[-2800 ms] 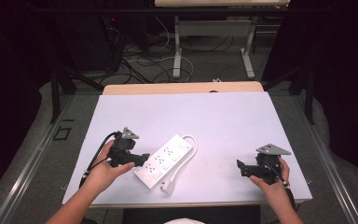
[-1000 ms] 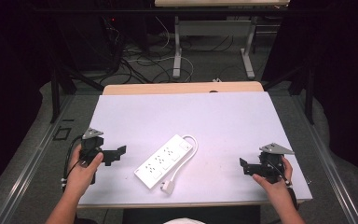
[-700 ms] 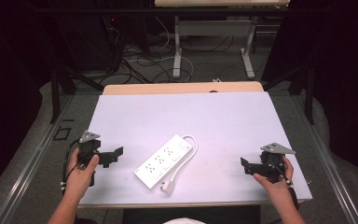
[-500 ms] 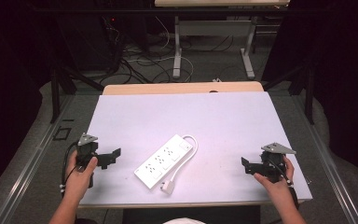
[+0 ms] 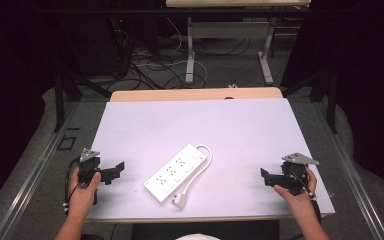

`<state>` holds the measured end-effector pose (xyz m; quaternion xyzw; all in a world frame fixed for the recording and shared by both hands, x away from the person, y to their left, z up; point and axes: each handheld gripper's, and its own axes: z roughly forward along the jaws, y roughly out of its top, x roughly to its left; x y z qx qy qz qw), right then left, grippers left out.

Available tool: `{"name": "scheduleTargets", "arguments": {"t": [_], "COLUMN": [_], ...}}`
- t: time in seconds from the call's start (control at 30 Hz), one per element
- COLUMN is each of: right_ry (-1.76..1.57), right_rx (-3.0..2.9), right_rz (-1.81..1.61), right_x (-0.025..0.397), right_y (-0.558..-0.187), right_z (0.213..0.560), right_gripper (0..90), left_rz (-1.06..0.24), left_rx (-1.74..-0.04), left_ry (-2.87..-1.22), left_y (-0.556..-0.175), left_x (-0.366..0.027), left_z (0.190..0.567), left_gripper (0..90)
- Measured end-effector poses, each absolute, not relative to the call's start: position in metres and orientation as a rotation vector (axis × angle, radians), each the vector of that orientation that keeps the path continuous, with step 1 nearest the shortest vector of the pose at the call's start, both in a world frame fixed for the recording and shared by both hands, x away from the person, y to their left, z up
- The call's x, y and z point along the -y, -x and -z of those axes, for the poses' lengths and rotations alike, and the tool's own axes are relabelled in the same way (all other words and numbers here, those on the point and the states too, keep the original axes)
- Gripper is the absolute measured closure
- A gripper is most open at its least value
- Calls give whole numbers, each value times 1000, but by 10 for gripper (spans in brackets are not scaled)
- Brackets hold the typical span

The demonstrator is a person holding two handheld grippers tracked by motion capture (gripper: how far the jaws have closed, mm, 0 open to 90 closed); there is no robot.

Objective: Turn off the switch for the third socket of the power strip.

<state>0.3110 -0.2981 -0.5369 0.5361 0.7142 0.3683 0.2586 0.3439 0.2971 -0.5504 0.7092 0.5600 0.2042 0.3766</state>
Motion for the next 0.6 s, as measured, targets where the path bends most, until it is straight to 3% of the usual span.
{"name": "scheduleTargets", "arguments": {"t": [0.6], "right_ry": [-1474], "right_rx": [-1941], "right_rz": [-993], "right_x": [301], "right_y": [-316], "right_z": [542], "right_gripper": [14], "left_rz": [-503], "left_rx": [-1460], "left_ry": [-1813], "left_y": [-348], "left_x": [-303], "left_z": [566], "left_gripper": [1]}}
